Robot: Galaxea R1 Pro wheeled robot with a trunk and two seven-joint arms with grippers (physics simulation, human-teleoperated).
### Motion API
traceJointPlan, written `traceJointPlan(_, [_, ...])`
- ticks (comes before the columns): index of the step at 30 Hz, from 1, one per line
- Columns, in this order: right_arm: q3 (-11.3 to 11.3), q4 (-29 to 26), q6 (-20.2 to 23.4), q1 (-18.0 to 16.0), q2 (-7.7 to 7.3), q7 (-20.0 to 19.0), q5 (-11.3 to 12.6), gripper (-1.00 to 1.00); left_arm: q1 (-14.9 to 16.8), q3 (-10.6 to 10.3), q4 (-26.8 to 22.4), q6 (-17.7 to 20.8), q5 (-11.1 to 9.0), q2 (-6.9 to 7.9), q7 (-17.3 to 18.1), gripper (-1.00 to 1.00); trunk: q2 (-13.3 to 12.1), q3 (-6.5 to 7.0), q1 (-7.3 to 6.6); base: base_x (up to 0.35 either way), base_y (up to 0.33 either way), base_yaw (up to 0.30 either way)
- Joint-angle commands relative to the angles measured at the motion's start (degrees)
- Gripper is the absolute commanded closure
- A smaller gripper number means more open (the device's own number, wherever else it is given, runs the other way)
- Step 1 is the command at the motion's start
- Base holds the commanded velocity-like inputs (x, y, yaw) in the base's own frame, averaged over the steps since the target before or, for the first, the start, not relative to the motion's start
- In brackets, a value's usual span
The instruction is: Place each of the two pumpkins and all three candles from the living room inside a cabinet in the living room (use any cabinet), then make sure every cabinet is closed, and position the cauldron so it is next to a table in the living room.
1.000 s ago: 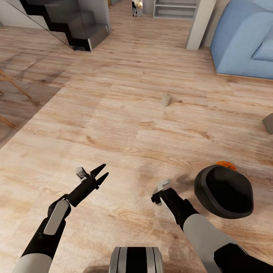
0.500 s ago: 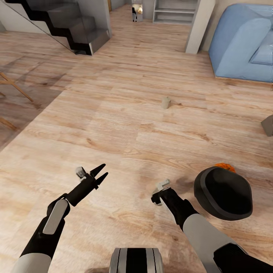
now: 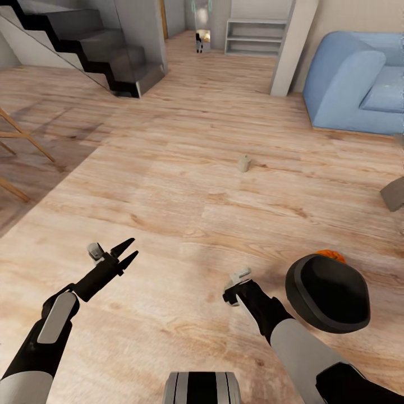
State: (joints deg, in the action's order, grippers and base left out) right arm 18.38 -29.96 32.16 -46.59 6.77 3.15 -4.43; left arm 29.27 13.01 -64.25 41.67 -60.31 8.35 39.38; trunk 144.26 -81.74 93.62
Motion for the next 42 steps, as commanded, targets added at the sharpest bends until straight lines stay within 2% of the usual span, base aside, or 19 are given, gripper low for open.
traceJointPlan(1, [0.0,0.1,0.0,0.0,0.0,0.1,0.3,1.0,0.0,0.0,0.0,0.0,0.0,0.0,0.0,-1.0,0.0,0.23,-0.02,0.0,0.0,0.03])
traceJointPlan(40, [0.1,0.6,-0.3,0.0,0.02,0.1,0.3,1.0,0.0,0.1,0.3,-0.2,0.0,-0.17,0.1,-1.0,-0.5,8.87,-1.03,0.0,0.0,0.267])
traceJointPlan(42, [0.0,0.6,-0.3,0.0,0.0,0.0,0.4,1.0,-0.2,0.1,0.7,-0.7,-1.0,-0.63,2.5,-1.0,-0.5,8.87,-1.03,0.0,0.0,-0.22])
